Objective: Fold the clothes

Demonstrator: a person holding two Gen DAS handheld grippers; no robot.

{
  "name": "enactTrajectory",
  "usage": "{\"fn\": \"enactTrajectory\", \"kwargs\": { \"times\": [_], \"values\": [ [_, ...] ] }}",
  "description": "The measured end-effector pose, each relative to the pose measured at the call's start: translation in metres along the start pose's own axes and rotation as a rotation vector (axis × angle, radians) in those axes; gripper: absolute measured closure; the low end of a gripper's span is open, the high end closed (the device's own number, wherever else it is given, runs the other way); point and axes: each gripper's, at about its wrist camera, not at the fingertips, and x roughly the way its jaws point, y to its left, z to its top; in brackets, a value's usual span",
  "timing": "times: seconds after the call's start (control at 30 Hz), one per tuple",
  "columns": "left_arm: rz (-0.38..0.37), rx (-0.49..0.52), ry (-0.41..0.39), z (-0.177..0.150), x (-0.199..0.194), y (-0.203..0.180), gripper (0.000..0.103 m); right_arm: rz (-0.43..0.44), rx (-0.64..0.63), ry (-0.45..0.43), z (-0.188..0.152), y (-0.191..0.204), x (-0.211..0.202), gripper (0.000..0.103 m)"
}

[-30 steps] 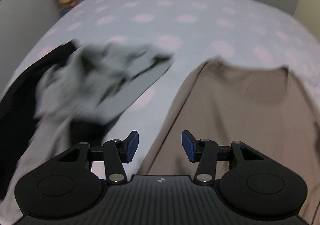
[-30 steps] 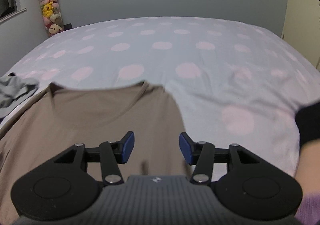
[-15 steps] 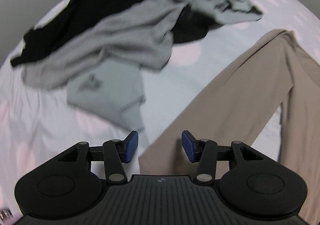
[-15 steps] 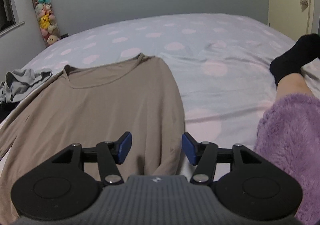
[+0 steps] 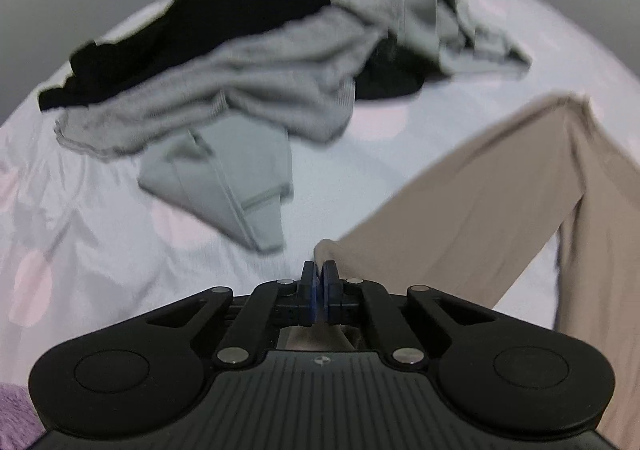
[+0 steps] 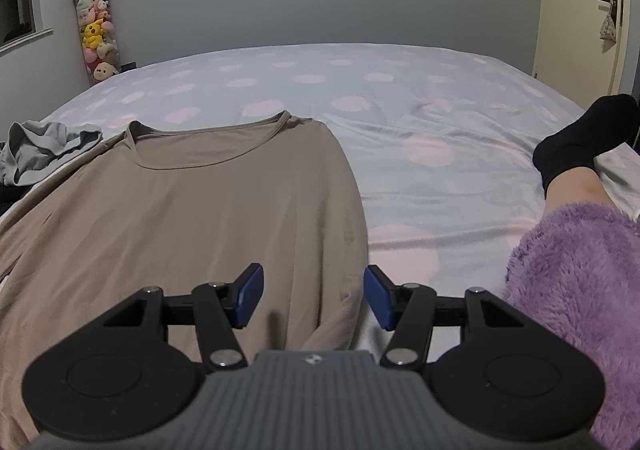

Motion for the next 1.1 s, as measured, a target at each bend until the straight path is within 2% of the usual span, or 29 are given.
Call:
{"fn": "enactTrajectory", "kwargs": {
  "times": [0.2, 0.3, 0.37, 0.5, 0.6, 0.7, 0.73, 0.9, 0.93, 0.97, 1.0, 1.1],
  "values": [
    [-0.015, -0.028, -0.125, 0.043, -0.027, 0.008, 0.102, -0.027, 0.008, 0.017, 0.000, -0.002, 0.003, 0.044],
    [0.020, -0.024, -0.167, 0.068, -0.030, 0.020, 0.102, -0.039, 0.005, 0.020, 0.000, -0.002, 0.003, 0.044],
    [0.056, -0.027, -0.185, 0.082, -0.027, 0.032, 0.102, -0.047, 0.005, 0.019, 0.000, -0.003, 0.003, 0.044],
    [0.109, -0.067, -0.169, 0.098, -0.004, 0.057, 0.102, -0.067, 0.014, 0.025, -0.001, -0.005, 0.004, 0.044],
    [0.113, -0.077, -0.137, 0.097, 0.023, 0.065, 0.101, -0.080, 0.006, 0.036, -0.001, -0.004, 0.005, 0.044],
    [0.090, -0.055, -0.162, 0.087, 0.040, 0.067, 0.099, -0.081, -0.006, 0.044, 0.001, -0.003, 0.006, 0.044],
    [0.081, -0.051, -0.173, 0.084, 0.041, 0.067, 0.094, -0.083, -0.007, 0.046, 0.002, -0.003, 0.006, 0.044],
    [0.007, -0.066, -0.225, 0.074, 0.031, 0.066, 0.078, -0.117, 0.024, 0.083, 0.006, -0.009, -0.007, 0.046],
    [-0.010, -0.067, -0.243, 0.071, 0.027, 0.064, 0.074, -0.124, 0.028, 0.095, 0.005, -0.010, -0.010, 0.048],
    [-0.028, -0.069, -0.260, 0.069, 0.022, 0.063, 0.072, -0.118, 0.032, 0.106, 0.004, -0.010, -0.014, 0.056],
    [-0.043, -0.064, -0.281, 0.066, 0.018, 0.060, 0.069, -0.103, 0.043, 0.118, 0.002, -0.010, -0.017, 0.059],
    [-0.070, -0.001, -0.333, 0.060, 0.009, 0.046, 0.065, -0.061, 0.078, 0.152, -0.001, -0.010, -0.030, 0.060]
  ]
}}
